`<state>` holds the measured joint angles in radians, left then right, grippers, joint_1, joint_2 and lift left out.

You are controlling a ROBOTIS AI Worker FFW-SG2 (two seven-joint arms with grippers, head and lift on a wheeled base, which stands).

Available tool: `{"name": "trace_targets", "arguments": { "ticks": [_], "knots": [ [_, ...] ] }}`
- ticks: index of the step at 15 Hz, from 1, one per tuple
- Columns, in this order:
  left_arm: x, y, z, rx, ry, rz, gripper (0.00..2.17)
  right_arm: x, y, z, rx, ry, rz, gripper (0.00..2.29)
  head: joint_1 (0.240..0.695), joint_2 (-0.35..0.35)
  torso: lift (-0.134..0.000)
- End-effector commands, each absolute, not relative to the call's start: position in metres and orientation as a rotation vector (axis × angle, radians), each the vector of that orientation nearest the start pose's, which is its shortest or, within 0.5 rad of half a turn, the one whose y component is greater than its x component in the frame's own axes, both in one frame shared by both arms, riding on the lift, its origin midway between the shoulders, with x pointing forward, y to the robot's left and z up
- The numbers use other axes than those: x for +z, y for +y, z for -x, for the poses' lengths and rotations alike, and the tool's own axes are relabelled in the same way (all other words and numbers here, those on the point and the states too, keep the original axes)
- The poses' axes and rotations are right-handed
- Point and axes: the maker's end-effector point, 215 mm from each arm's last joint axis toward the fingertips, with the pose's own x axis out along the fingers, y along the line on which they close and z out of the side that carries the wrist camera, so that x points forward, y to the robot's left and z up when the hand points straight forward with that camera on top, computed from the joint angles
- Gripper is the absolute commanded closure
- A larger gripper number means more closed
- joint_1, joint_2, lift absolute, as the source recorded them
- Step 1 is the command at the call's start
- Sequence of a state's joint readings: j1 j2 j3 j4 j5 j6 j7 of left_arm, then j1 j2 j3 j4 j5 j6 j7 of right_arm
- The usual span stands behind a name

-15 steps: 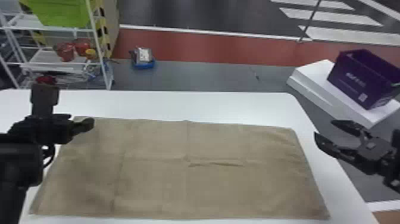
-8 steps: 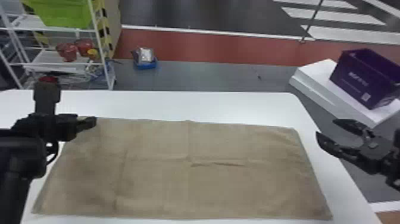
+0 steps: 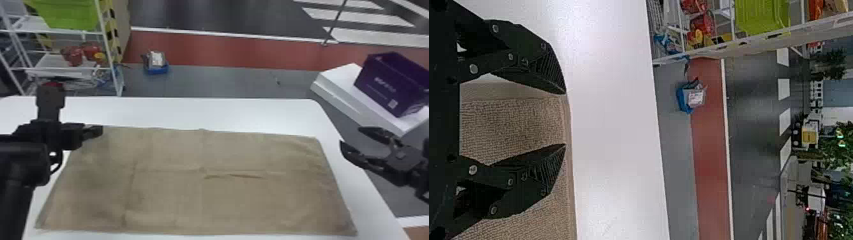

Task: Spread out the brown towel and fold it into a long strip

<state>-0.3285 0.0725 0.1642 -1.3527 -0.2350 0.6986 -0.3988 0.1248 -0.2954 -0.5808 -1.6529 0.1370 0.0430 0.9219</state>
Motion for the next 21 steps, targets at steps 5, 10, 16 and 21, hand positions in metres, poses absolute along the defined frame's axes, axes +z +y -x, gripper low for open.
{"name": "trace_targets", "arguments": {
  "ticks": [5,10,16,21],
  "knots": [
    [-0.468,0.310,-0.628,-0.112,0.661,-0.052,0.79,-0.339,-0.461,-0.483,0.349,0.228,0.408,0.39,0.695,-0.145,-0.123],
    [-0.472,0.310,-0.608,-0.102,0.680,-0.044,1.27,-0.337,-0.462,-0.482,0.346,0.224,0.409,0.39,0.695,-0.151,-0.123],
    [-0.458,0.312,-0.590,-0.097,0.671,-0.035,1.27,-0.326,-0.467,-0.503,0.359,0.234,0.376,0.36,0.695,-0.149,-0.123],
    [-0.456,0.311,-0.579,-0.095,0.681,-0.033,1.27,-0.338,-0.482,-0.562,0.347,0.331,0.316,0.36,0.695,-0.153,-0.123]
  ]
}}
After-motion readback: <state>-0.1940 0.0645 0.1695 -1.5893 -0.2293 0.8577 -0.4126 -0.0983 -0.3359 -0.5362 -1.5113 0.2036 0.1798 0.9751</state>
